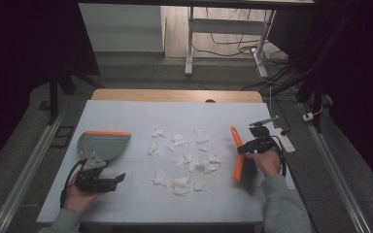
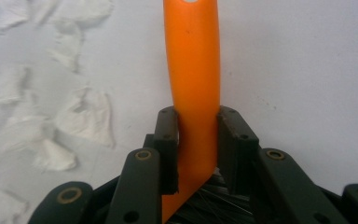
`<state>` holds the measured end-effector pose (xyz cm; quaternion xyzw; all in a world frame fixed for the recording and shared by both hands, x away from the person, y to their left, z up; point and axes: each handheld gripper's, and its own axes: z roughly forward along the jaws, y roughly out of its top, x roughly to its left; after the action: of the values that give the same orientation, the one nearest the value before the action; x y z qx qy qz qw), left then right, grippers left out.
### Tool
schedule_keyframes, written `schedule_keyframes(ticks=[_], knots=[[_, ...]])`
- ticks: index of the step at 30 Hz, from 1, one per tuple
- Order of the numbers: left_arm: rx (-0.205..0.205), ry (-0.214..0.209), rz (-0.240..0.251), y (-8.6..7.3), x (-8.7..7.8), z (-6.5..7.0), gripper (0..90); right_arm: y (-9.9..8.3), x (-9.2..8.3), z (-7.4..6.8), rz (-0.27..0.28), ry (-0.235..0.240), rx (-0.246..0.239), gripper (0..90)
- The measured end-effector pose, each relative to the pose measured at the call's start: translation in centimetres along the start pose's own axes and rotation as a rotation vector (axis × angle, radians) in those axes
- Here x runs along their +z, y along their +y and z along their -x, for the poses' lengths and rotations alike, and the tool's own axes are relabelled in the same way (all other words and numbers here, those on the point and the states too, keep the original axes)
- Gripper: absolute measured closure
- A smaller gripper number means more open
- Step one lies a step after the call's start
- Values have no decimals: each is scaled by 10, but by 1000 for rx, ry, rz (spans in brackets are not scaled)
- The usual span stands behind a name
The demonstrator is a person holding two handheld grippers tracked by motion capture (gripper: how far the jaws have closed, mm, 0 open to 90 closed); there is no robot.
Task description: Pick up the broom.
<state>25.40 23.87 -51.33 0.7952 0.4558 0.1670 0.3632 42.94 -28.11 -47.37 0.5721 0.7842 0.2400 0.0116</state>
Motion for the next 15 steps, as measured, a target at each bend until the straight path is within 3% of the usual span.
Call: schedule_keyframes(ticks=[3, 5, 7, 8, 11, 15], knots=[[3, 2, 0, 1, 0, 0, 207, -3, -6, 2, 30, 24, -1, 714], [1, 3, 1, 1, 1, 1, 207, -8, -14, 5, 71, 67, 1, 715], [1, 3, -1, 1, 1, 1, 207, -10, -16, 6, 85, 79, -8, 715], [1, 3, -1, 1, 2, 1, 207, -13, -21, 8, 132, 77, -6, 714], [3, 7, -1, 2, 2, 1, 207, -17, -24, 12, 179, 104, -22, 715], [3, 7, 1, 2, 3, 1, 207, -20, -28, 12, 213, 141, -28, 714]])
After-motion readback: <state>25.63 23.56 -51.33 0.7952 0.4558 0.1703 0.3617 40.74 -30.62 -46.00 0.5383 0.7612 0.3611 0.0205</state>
